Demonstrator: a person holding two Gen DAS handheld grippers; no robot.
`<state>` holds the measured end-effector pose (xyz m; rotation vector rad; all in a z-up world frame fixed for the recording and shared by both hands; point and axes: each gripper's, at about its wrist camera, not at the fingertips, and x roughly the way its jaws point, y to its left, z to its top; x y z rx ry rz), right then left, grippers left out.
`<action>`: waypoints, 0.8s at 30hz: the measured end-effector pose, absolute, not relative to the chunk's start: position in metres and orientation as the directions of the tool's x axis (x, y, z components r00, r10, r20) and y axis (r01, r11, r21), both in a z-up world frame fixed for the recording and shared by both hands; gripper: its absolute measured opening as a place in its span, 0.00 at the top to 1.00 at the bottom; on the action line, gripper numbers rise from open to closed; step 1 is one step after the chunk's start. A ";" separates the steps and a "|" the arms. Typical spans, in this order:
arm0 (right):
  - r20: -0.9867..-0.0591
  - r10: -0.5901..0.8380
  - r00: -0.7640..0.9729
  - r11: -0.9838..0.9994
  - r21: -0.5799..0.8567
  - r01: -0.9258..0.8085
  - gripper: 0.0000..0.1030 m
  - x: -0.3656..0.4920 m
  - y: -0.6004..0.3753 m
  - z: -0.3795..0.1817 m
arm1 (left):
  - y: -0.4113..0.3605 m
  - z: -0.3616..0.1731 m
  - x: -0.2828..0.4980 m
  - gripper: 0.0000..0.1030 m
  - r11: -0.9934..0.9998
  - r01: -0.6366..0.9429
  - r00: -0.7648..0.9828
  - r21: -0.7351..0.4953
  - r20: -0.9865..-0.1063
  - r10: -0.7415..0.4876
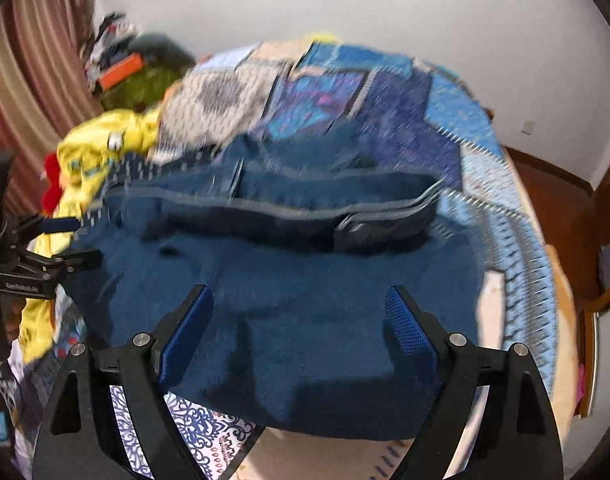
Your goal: Fold large clothes
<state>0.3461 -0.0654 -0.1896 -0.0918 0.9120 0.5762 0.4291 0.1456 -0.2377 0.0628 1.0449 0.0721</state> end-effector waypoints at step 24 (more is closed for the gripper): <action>-0.773 0.377 0.511 0.920 0.247 -0.306 0.16 0.418 -0.050 -0.191 | 0.223 -0.207 0.490 0.06 0.949 -0.313 0.569 0.038 -0.792 0.219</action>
